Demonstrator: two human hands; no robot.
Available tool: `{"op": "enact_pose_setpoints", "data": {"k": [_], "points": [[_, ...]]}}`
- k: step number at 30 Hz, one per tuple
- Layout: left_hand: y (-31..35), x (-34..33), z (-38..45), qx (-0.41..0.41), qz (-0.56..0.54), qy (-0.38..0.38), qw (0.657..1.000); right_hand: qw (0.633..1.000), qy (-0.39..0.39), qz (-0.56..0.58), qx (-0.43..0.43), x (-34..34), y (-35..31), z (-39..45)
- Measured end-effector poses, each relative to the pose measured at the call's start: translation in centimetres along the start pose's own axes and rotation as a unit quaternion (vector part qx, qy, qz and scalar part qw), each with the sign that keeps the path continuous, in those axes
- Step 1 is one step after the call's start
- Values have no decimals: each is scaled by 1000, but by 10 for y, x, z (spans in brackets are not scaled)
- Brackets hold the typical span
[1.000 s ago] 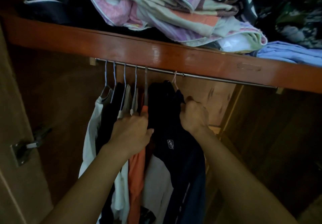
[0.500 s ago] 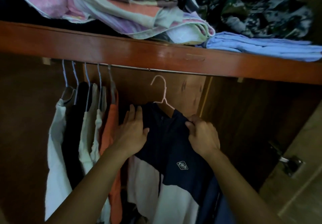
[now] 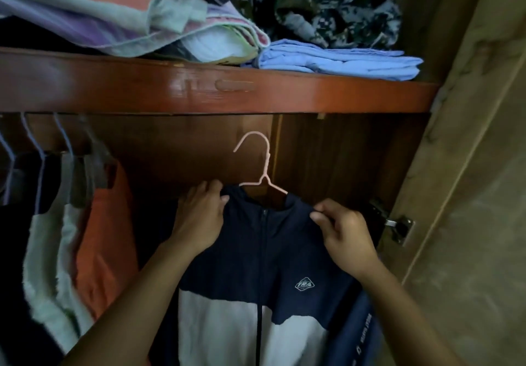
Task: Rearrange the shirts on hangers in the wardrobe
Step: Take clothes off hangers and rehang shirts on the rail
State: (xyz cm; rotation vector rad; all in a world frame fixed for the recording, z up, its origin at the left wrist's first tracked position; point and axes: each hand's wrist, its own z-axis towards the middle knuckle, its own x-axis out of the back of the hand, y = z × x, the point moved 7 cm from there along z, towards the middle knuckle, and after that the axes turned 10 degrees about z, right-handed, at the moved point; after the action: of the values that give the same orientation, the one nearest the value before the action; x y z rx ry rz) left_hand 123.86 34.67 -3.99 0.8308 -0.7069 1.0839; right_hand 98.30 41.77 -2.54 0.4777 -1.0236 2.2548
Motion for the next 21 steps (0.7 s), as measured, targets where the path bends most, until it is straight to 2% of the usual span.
{"op": "enact_pose_setpoints", "data": {"k": [3,8,12,21], "points": [[18,3,5,-64,-101,-14,993,998,41,-19,-35,24,-3,-19],[46,19,-2,-108,-264,-28,958,992,91,-58,-64,66,-34,-54],[80,42,-10,-165,-331,-21,929,984,125,-101,-80,96,-69,-82],[175,62,-47,-269,-427,-80,860,952,191,-172,-166,168,-115,-159]]}}
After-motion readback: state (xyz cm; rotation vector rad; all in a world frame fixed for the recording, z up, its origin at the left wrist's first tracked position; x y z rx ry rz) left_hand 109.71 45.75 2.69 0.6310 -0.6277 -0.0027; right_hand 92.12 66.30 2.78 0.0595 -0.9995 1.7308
